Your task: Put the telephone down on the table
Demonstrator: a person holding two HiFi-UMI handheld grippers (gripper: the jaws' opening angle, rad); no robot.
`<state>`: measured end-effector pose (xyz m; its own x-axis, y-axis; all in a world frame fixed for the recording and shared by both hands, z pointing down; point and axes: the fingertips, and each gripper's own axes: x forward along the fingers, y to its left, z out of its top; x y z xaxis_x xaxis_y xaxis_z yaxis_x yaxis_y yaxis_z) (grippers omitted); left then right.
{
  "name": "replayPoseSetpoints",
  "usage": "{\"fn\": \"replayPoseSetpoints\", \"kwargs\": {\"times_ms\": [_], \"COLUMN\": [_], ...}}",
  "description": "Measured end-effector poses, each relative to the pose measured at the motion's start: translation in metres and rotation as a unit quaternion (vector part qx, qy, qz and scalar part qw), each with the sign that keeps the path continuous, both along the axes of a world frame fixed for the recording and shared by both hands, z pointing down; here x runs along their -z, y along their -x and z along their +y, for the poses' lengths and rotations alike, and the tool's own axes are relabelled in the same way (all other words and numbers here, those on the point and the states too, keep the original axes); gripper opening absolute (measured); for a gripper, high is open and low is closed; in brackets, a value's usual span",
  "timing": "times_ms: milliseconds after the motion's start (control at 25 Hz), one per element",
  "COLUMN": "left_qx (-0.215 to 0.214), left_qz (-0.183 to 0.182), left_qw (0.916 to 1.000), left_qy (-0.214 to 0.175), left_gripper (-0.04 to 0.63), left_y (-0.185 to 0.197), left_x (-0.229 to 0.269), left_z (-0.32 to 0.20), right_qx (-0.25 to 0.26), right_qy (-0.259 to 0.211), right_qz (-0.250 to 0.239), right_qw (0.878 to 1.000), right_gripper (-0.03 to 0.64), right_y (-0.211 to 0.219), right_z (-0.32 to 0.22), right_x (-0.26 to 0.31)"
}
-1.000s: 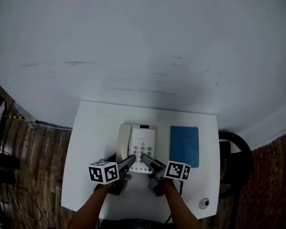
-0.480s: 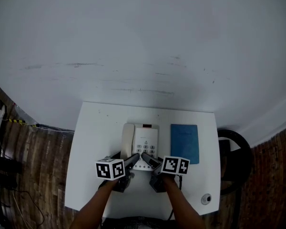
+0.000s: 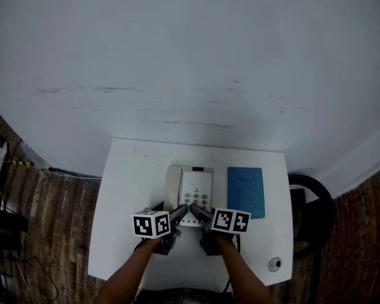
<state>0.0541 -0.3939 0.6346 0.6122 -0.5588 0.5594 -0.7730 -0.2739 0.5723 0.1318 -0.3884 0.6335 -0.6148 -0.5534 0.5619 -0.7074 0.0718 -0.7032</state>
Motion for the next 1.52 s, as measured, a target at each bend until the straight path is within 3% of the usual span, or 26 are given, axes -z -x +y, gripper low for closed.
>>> {"fn": "replayPoseSetpoints", "kwargs": {"times_ms": [160,280,360,720,880,1240,1400,1520], "left_qx": [-0.004,-0.019,-0.021,-0.018,-0.012,-0.022,-0.020,-0.028], "left_qz": [-0.010,-0.041,-0.051,-0.033,-0.025,-0.032,-0.024,-0.026], "left_qw": [0.9999,0.9990,0.9984,0.9992,0.9996,0.9974,0.9946,0.9889], "left_qy": [0.002,-0.004,-0.012,0.017,0.009,-0.061,-0.099,-0.144], "left_gripper": [0.354,0.354,0.354,0.354,0.354,0.334,0.257,0.242], "left_y": [0.000,-0.006,-0.005,-0.005,0.004,0.026,0.038,0.046], "left_x": [-0.001,-0.004,-0.004,-0.004,0.009,0.060,0.095,0.128], "left_z": [0.000,0.002,0.002,0.003,0.002,0.017,0.024,0.030], "right_qx": [-0.002,0.021,0.035,0.012,-0.004,-0.034,-0.046,-0.057], "right_qy": [-0.003,-0.032,-0.048,-0.060,-0.075,-0.126,-0.162,-0.192], "right_qz": [0.031,0.116,0.147,0.160,0.166,0.175,0.172,0.169], "right_qw": [1.000,0.993,0.987,0.985,0.983,0.976,0.971,0.965], "right_gripper": [0.296,0.299,0.298,0.269,0.234,0.163,0.143,0.121], "right_y": [-0.004,-0.011,-0.012,-0.023,-0.028,-0.019,-0.011,-0.005], "right_z": [0.001,0.003,0.003,0.009,0.014,0.029,0.037,0.045], "right_x": [-0.001,-0.002,-0.001,0.015,0.027,0.074,0.107,0.133]}}
